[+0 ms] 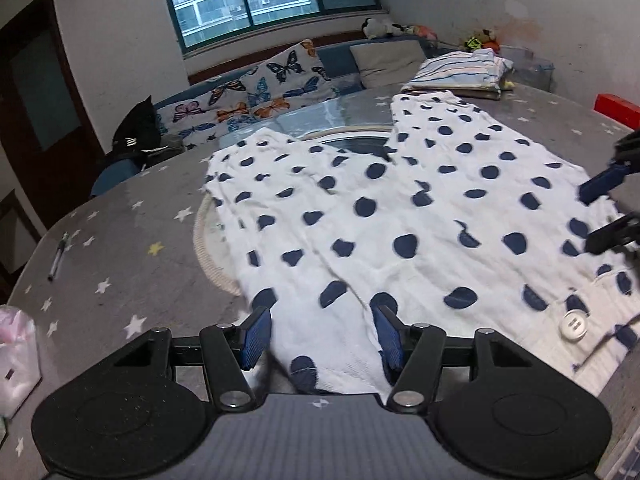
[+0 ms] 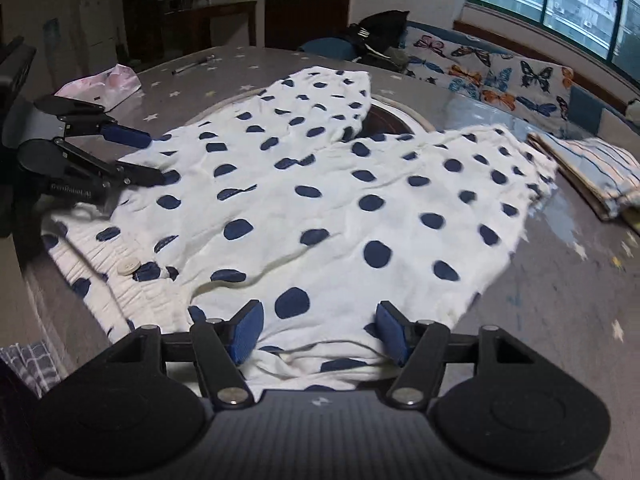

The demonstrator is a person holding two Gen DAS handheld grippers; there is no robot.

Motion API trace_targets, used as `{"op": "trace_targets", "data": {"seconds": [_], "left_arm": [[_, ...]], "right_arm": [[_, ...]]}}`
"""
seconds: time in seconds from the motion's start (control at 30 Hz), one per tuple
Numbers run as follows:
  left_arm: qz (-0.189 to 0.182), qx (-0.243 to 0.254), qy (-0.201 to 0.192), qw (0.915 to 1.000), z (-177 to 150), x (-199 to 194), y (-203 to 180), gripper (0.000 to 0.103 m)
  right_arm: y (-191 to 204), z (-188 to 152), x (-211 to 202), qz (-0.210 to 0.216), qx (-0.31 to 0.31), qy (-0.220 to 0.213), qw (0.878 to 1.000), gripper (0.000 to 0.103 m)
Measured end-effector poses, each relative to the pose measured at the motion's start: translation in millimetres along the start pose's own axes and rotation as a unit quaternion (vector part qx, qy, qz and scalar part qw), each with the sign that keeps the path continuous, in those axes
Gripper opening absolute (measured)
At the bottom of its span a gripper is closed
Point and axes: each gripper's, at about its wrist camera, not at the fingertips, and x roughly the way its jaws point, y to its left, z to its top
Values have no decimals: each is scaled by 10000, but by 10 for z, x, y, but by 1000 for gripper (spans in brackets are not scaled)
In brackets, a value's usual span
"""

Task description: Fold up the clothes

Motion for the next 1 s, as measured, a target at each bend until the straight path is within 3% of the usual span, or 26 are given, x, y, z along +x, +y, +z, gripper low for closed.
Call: {"op": "trace_targets", "data": {"seconds": [0.23,0.4,0.77,0.9,1.0], "left_arm": [[-88,-87,-178,9998,82,-182,-73,61],[-91,209,2,9997,-41,-175,-157,62],[49,57,64,10000,-158,-233,-42,66],[66,7,1,10000,-114,-304,-35,84],[3,33,-154,9999,-47,-374,-69,90]], "right_arm": [[98,35,-209,146,-46,-282,9995,63],[229,-54,-125,280,-231,-90,9993,63],[267,-145,-205,414,-162,-71,9990,63],[178,-115,-298,413,-22,-164,9990,64],[63,-88,-355,321,149,-228,9991,65]]}}
